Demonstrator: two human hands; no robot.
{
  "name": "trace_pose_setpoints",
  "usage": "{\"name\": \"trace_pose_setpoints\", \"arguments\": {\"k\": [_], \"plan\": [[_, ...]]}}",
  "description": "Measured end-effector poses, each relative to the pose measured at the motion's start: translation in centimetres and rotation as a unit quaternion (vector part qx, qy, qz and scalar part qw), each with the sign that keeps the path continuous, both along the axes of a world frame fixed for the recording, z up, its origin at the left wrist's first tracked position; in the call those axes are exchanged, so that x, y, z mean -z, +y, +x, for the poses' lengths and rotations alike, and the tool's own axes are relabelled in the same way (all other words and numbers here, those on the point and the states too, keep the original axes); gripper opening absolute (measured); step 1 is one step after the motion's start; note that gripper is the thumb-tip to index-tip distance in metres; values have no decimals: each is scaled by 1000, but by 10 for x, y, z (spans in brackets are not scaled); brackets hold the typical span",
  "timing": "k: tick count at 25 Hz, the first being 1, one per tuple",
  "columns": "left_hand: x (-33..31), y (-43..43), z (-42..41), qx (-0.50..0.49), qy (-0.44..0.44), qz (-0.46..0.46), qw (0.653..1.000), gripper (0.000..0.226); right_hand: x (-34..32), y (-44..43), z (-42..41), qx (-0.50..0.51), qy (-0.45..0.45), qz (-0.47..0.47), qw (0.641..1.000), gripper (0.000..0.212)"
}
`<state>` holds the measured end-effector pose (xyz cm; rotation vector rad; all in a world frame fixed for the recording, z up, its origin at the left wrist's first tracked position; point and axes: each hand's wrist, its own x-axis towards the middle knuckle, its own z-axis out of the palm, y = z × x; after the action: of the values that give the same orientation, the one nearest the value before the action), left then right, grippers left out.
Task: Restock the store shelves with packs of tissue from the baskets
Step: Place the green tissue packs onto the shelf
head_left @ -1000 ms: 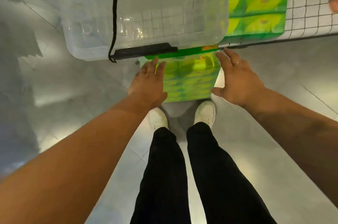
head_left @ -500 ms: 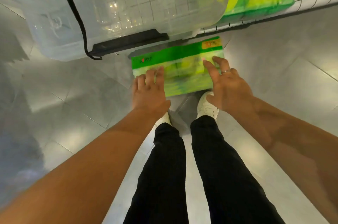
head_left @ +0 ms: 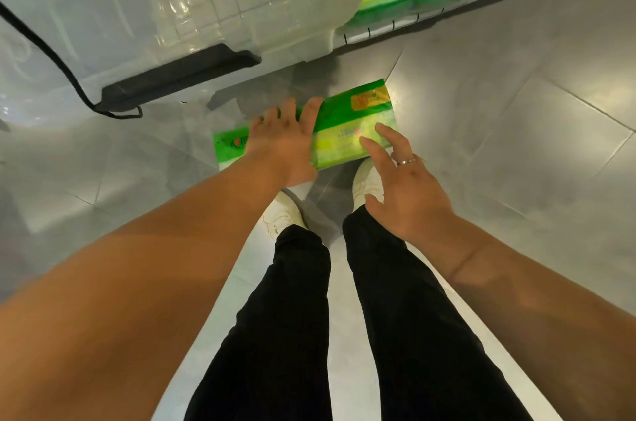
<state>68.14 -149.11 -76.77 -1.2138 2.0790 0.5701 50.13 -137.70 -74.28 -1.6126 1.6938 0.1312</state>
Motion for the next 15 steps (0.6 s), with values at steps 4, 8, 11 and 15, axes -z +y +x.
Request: {"name": "trace_pose_setpoints", "arguments": {"k": [4,8,11,15], "plan": [[-15,12,18,-61,54,-6,997,105,-15,5,-4,91,-48,-14,995,81],[-53,16,25,-232,106,15,967,102,-37,21,-15,245,-86,19,965,82],[-91,16,34,-356,171,79,915,100,-52,32,-20,307,-93,93,943,85],[-155,12,38,-479,249,190,820,83,-95,50,-20,411,-115,124,896,91]]}}
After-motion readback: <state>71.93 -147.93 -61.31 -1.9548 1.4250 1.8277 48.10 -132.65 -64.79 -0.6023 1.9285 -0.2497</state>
